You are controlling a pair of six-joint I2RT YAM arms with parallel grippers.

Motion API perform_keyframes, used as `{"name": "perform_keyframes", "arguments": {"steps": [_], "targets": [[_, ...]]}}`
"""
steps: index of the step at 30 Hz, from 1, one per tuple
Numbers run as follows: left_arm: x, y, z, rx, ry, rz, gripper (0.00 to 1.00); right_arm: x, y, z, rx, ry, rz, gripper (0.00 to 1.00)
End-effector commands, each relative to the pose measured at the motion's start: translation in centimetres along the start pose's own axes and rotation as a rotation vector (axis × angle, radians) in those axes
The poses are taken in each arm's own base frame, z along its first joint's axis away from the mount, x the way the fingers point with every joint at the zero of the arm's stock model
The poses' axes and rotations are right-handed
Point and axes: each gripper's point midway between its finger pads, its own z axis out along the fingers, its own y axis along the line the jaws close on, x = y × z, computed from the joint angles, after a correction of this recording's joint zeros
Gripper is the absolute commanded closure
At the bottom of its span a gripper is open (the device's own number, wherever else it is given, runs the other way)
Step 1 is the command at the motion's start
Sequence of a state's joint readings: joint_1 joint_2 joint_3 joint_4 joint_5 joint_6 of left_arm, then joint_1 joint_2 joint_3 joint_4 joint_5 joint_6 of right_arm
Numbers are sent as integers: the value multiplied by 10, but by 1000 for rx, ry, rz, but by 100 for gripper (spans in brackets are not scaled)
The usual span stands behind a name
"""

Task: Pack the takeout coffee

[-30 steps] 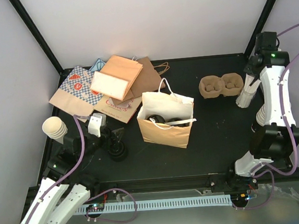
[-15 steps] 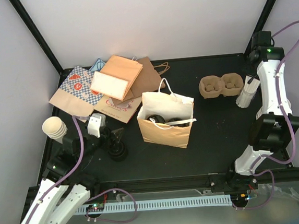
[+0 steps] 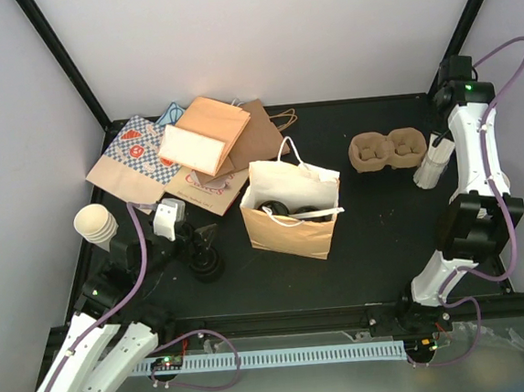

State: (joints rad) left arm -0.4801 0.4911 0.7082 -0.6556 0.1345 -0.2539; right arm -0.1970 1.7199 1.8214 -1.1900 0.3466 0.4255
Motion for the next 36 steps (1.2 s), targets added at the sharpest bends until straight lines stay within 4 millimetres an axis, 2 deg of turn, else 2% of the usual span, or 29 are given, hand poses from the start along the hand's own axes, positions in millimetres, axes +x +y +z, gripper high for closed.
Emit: {"name": "perform_keyframes", "arguments": {"steps": [1,3,5,9,17,23,26,30,36], "targets": [[-6,-3,0,15,-24,15,1,-7,-1,-1,10,-19,20,81],[-6,-3,0,15,-23,15,1,-8,-2,-6,3,-23,22,92],[-7,-3,-1,15,-25,15,1,-11,-3,-12,-5,-35,26,99],[-6,-3,0,13,-23,14,1,-14,-5,-33,-38,-53,30,99],[-6,-3,0,12,-21,15,1,-21,-11,-89,-137,-116,47,98],[-6,-3,-1,10,-24,13,1,-23,-12,-116,-199,-155,52,96],[-6,-2,-1,7,-26,14,1,-25,-13,-113,-183,-158,47,89],[-6,-2,-1,9,-27,13,1,-22,-8,-92,-162,-122,42,67],[-7,-2,-2,7,-32,14,1,-21,-1,-63,-126,-85,55,64]]}}
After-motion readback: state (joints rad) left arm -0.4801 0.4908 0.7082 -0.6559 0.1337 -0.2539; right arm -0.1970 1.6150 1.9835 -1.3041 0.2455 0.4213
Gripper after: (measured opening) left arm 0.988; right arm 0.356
